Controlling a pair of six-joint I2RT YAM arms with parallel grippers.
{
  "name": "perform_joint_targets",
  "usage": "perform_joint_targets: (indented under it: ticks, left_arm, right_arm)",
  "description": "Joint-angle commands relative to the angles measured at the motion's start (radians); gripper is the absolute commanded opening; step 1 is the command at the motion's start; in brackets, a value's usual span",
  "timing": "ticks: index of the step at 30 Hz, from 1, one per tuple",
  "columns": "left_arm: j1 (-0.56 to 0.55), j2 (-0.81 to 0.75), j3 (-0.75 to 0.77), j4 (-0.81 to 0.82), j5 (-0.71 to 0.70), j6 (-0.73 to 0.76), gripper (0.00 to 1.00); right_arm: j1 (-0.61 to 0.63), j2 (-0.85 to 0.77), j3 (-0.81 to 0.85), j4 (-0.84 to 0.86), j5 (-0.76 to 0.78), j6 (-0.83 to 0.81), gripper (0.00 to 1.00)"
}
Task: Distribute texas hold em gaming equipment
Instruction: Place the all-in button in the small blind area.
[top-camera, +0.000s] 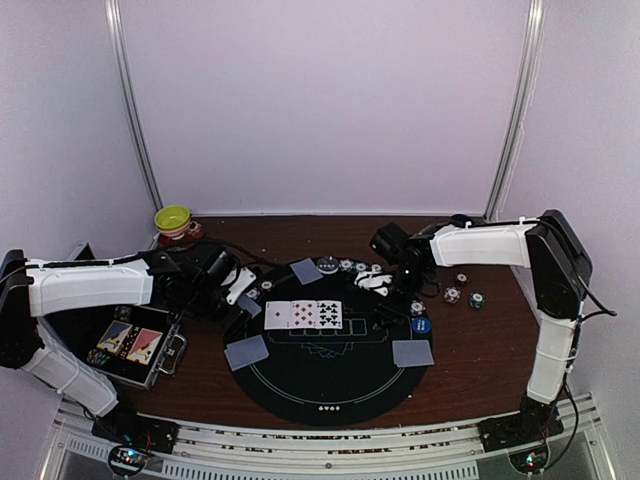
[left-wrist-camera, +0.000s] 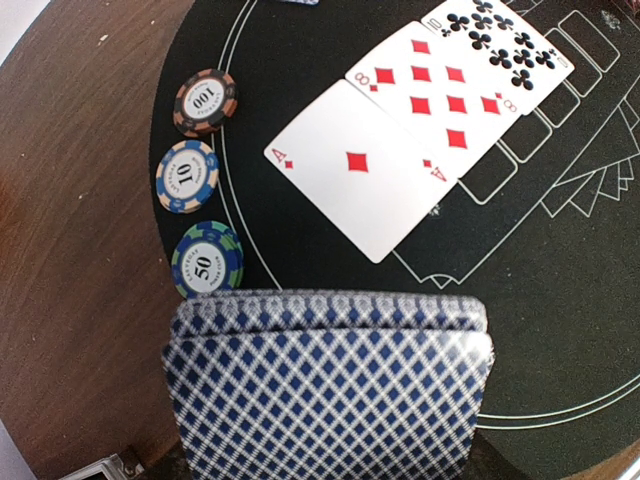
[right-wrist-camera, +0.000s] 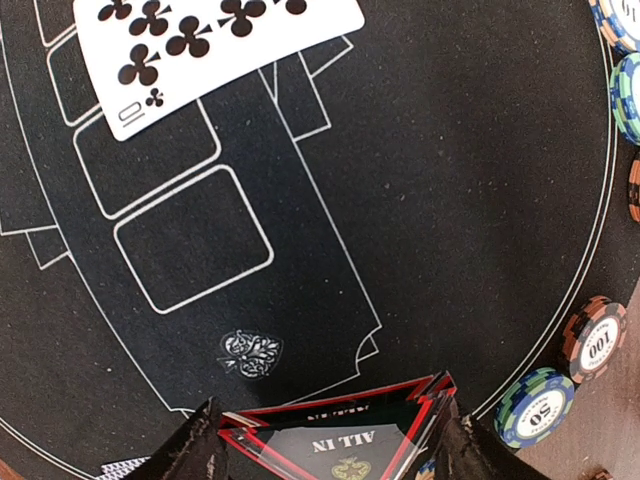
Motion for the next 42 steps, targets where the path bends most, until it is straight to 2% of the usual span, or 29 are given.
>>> perform_joint_targets:
  ticks: [1,30,42]
  left_arm:
    - [0.006,-0.008,0.003,0.029,-0.003,0.003,0.65]
    - [0.007,-0.007,0.003,0.028,-0.002,0.005,0.65]
    - [0.007,-0.013,0.001,0.028,0.001,0.005,0.65]
  right_arm:
    - [-0.018,0.017,-0.012,0.013,-0.004,-0.045,0.59]
    - [-0.068,0.065,-0.025,0.008,0.033,-0.144,0.62]
    - [-0.068,0.027,0.004,-0.009,0.054,-0.145,0.75]
